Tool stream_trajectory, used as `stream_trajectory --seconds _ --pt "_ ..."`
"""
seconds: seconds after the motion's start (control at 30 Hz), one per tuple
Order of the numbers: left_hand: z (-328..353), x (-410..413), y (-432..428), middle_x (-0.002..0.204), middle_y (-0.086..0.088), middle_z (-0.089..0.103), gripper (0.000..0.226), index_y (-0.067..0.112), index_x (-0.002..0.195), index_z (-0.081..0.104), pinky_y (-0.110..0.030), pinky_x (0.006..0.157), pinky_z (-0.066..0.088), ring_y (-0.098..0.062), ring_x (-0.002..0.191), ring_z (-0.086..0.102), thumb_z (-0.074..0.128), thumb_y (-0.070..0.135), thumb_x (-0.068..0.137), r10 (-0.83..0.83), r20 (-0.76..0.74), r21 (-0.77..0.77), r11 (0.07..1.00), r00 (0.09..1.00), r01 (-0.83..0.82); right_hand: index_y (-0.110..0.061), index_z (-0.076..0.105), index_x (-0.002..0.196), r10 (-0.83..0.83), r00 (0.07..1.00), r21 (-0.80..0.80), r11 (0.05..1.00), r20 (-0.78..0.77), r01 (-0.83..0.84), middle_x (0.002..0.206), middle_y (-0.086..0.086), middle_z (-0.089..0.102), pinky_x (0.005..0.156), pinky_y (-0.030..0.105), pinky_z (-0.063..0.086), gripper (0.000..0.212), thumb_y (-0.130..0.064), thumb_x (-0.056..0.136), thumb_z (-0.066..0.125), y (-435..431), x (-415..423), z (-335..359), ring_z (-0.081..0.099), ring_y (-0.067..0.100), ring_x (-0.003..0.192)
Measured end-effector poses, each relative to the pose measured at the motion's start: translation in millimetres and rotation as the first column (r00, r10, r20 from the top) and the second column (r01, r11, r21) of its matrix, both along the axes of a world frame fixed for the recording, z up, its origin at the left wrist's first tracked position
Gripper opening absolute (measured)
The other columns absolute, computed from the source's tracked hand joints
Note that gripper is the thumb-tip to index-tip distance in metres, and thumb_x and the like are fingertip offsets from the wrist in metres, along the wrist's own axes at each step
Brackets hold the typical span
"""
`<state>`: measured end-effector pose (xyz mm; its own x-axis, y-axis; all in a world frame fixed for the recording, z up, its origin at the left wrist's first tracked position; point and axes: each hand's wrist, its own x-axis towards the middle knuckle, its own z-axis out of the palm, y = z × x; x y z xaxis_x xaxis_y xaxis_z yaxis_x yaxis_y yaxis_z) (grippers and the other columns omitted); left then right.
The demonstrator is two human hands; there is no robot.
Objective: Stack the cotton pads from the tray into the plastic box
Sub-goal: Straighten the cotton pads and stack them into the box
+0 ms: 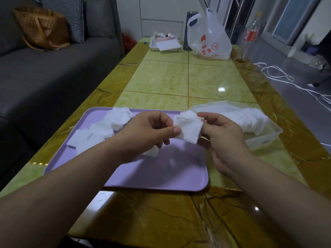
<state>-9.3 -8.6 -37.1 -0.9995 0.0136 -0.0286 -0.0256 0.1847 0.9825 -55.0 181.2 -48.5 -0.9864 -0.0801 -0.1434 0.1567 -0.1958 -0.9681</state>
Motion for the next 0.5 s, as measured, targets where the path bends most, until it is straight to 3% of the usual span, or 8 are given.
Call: stream_trajectory --seconds 0.13,0.23,0.3,0.4,0.5 --pt "-5 -3 1 0.062 -0.002 0.065 0.014 0.009 0.084 0.066 -0.02 0.052 0.046 -0.007 0.051 0.058 0.078 0.015 0.089 0.067 -0.005 -0.059 0.996 0.998 -0.067 -0.011 0.075 0.091 0.056 0.998 -0.026 0.998 -0.018 -0.057 0.089 0.005 0.078 0.061 0.032 0.06 0.021 0.008 0.089 0.067 -1 3 3 0.074 0.022 0.082" --pt "-7 -4 2 0.061 0.0 0.065 0.015 0.01 0.084 0.066 -0.02 0.051 0.046 -0.007 0.051 0.058 0.08 0.016 0.087 0.088 -0.001 -0.08 0.993 0.996 -0.088 -0.008 0.073 0.097 0.11 0.994 -0.082 0.991 0.004 -0.109 0.091 0.011 0.076 0.063 0.033 0.06 0.008 -0.004 0.092 0.068 0 3 7 0.073 0.023 0.081" --pt "-9 -5 2 0.061 0.001 0.066 0.017 0.01 0.085 0.066 -0.022 0.052 0.047 -0.009 0.052 0.059 0.081 0.017 0.086 0.107 -0.007 -0.089 0.99 0.994 -0.107 -0.008 0.071 0.109 0.18 0.984 -0.093 0.979 -0.009 -0.18 0.103 0.014 0.073 0.074 0.037 0.06 0.029 -0.017 0.083 0.079 2 3 6 0.073 0.026 0.09" --pt "-13 -7 -1 0.07 -0.006 0.069 0.029 0.016 0.097 0.064 -0.028 0.055 0.047 -0.013 0.059 0.061 0.087 0.022 0.081 0.121 -0.037 -0.172 0.977 0.992 -0.125 -0.016 0.064 0.122 0.24 0.964 0.106 0.968 -0.118 -0.229 0.114 0.013 0.073 0.087 0.041 0.061 0.066 -0.004 0.064 0.09 2 4 -3 0.074 0.029 0.103" --pt "-15 -4 -2 0.072 -0.002 0.069 0.047 0.031 0.115 0.061 -0.026 0.053 0.047 -0.009 0.058 0.06 0.088 0.027 0.077 0.022 -0.017 -0.38 0.925 1.0 -0.027 -0.024 0.064 0.121 0.306 0.931 0.312 0.921 -0.2 -0.235 0.116 0.004 0.072 0.09 0.039 0.06 0.06 0.009 0.07 0.072 1 5 -13 0.072 0.023 0.106"
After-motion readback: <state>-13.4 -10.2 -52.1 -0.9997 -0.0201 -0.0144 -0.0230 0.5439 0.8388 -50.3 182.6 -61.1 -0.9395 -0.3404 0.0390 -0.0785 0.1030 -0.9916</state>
